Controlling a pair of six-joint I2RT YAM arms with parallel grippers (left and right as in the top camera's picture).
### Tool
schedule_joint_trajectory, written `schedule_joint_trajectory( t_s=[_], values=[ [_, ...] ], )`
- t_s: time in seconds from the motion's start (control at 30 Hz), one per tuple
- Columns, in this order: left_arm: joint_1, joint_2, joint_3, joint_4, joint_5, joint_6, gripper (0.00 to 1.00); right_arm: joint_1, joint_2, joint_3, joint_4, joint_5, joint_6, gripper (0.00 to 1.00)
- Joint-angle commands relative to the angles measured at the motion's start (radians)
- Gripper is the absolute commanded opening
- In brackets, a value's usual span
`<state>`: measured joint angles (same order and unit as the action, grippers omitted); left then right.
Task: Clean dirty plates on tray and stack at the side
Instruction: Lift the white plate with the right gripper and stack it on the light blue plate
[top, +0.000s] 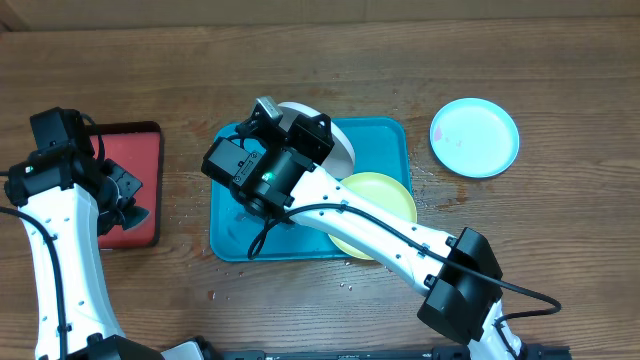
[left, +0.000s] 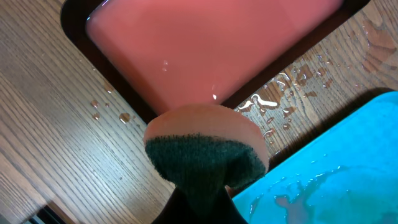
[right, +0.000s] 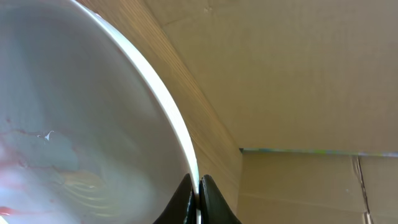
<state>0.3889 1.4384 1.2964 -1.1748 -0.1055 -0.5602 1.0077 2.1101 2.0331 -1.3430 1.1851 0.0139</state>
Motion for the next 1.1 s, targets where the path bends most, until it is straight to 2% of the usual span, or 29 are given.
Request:
schedule_joint_trajectory(
  t_s=[0.0, 0.1, 0.17, 0.2, 0.3, 0.43, 0.53, 0.57, 0.67, 0.73, 0.93, 1.07],
  values=[
    [0.004, -0.001, -0.008, 0.003, 0.006, -0.02, 0.04, -0.006, -0.034, 0.023, 0.025, -0.026, 0.005, 0.04],
    [0.003, -0.001, -0.008, 0.003, 0.006, -0.02, 0.04, -0.008, -0.034, 0.023, 0.067, -0.188, 0.005, 0.04],
    [0.003, -0.001, -0.011, 0.004, 0.006, -0.02, 0.04, -0.016, -0.034, 0.019, 0.098, -0.377, 0.004, 0.04],
    [0.003, -0.001, -0.014, 0.005, 0.006, -0.02, 0.04, -0.035, -0.034, 0.009, 0.135, -0.558, 0.003, 0.04],
    [0.003, -0.001, -0.017, 0.008, 0.006, -0.02, 0.04, -0.072, -0.035, 0.008, 0.14, -0.566, 0.018, 0.04],
    [0.003, -0.001, -0.017, 0.009, 0.006, -0.02, 0.04, -0.161, -0.053, 0.039, 0.102, -0.578, 0.123, 0.04],
    [0.003, -0.001, -0.017, 0.013, 0.006, -0.02, 0.04, -0.29, -0.093, 0.057, 0.082, -0.811, 0.166, 0.04],
    [0.003, -0.001, -0.017, 0.014, 0.006, -0.02, 0.04, -0.377, -0.119, 0.057, 0.081, -0.999, 0.166, 0.04],
    [0.003, -0.001, -0.017, 0.017, 0.006, -0.02, 0.04, -0.554, -0.138, 0.057, 0.063, -1.326, 0.166, 0.04],
    [0.003, -0.001, -0.017, 0.017, 0.006, -0.02, 0.04, -0.662, -0.137, 0.055, 0.019, -1.444, 0.166, 0.04],
    [0.003, -0.001, -0.017, 0.017, 0.006, -0.02, 0.04, -0.947, -0.128, 0.008, -0.111, -1.426, 0.166, 0.04],
    [0.003, -0.001, -0.017, 0.021, 0.011, -0.02, 0.04, -1.122, -0.128, -0.101, -0.098, -1.331, 0.166, 0.04]
  ],
)
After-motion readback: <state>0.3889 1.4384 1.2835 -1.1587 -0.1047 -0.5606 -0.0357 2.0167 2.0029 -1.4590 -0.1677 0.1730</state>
